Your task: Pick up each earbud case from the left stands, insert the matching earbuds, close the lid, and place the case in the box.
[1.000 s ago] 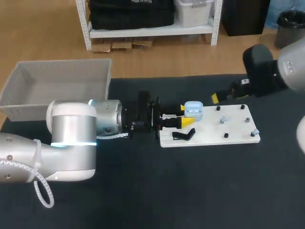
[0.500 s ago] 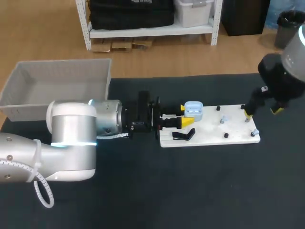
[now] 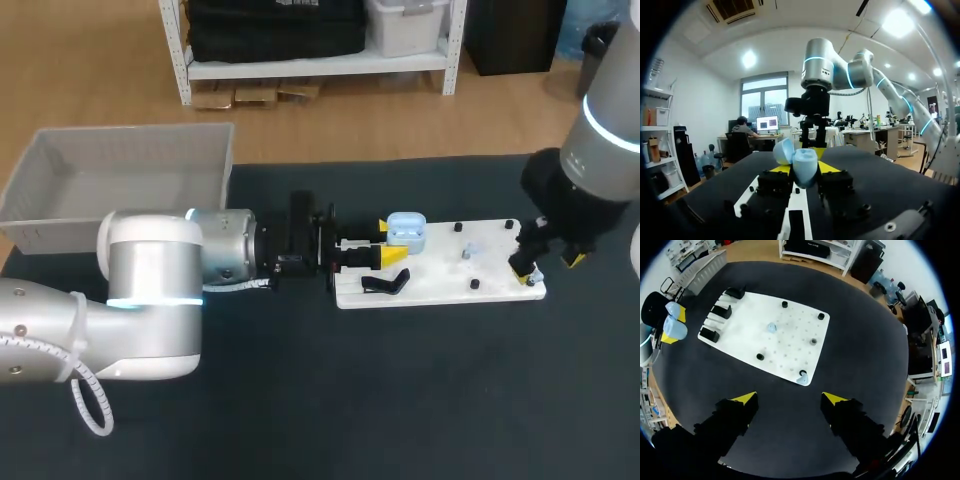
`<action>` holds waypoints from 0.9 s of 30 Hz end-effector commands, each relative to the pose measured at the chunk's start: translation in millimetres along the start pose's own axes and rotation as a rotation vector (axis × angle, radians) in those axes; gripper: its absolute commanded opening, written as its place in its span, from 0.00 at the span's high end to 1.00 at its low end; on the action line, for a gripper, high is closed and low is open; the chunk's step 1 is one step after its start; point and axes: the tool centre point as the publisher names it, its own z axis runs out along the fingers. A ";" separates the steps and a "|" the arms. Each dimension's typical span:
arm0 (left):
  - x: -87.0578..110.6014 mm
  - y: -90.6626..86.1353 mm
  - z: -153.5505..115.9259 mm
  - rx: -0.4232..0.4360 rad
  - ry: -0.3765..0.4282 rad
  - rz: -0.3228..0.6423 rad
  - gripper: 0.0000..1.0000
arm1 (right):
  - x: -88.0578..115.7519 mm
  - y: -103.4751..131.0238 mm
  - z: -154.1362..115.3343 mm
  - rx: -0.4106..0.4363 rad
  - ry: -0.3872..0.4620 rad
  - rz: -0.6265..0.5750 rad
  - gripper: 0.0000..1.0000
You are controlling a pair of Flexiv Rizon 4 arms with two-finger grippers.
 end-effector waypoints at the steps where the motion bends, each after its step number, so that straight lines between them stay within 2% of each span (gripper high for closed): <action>1: 0.9 -0.5 -0.3 -0.003 -0.004 0.002 1.00 | 0.6 -4.9 11.1 -0.028 -0.001 -0.009 0.30; 2: 0.9 -0.5 -0.3 -0.003 -0.004 0.002 1.00 | 1.0 -5.4 13.0 -0.028 -0.002 -0.014 0.32; 4: 0.9 -0.5 -0.3 -0.003 -0.004 0.002 1.00 | 1.0 -6.0 15.8 -0.035 -0.005 -0.020 0.28; 6: 0.9 -0.5 -0.3 -0.003 -0.004 0.002 1.00 | 0.7 -6.7 18.6 -0.038 -0.009 -0.031 0.32; 12: 0.9 -0.5 -0.3 -0.003 -0.004 0.002 1.00 | -0.5 -7.3 25.9 -0.029 -0.023 -0.074 0.34; 18: 0.9 -0.5 -0.3 -0.003 -0.004 0.002 1.00 | -1.9 -10.5 33.4 -0.022 -0.022 -0.089 0.51; 27: 0.9 -0.5 -0.3 -0.003 -0.004 0.002 1.00 | -4.6 -11.2 41.3 -0.017 -0.027 -0.101 0.53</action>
